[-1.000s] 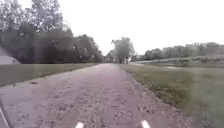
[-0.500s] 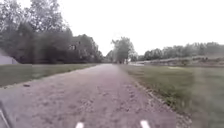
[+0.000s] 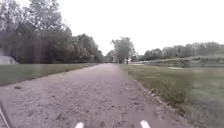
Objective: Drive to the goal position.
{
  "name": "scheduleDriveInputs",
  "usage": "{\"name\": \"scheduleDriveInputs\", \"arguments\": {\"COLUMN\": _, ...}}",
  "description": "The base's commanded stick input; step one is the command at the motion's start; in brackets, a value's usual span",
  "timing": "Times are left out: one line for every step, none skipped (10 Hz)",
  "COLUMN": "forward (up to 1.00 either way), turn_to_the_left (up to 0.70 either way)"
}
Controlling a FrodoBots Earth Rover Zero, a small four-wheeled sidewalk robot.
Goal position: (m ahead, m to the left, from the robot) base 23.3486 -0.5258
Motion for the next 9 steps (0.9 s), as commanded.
{"name": "scheduleDriveInputs", "arguments": {"forward": 0.7, "turn_to_the_left": 0.0}}
{"name": "scheduleDriveInputs", "arguments": {"forward": 0.7, "turn_to_the_left": 0.0}}
{"name": "scheduleDriveInputs", "arguments": {"forward": 0.7, "turn_to_the_left": 0.0}}
{"name": "scheduleDriveInputs", "arguments": {"forward": 0.7, "turn_to_the_left": 0.0}}
{"name": "scheduleDriveInputs", "arguments": {"forward": 0.7, "turn_to_the_left": 0.0}}
{"name": "scheduleDriveInputs", "arguments": {"forward": 0.7, "turn_to_the_left": 0.0}}
{"name": "scheduleDriveInputs", "arguments": {"forward": 0.7, "turn_to_the_left": 0.0}}
{"name": "scheduleDriveInputs", "arguments": {"forward": 0.7, "turn_to_the_left": 0.0}}
{"name": "scheduleDriveInputs", "arguments": {"forward": 0.7, "turn_to_the_left": 0.0}}
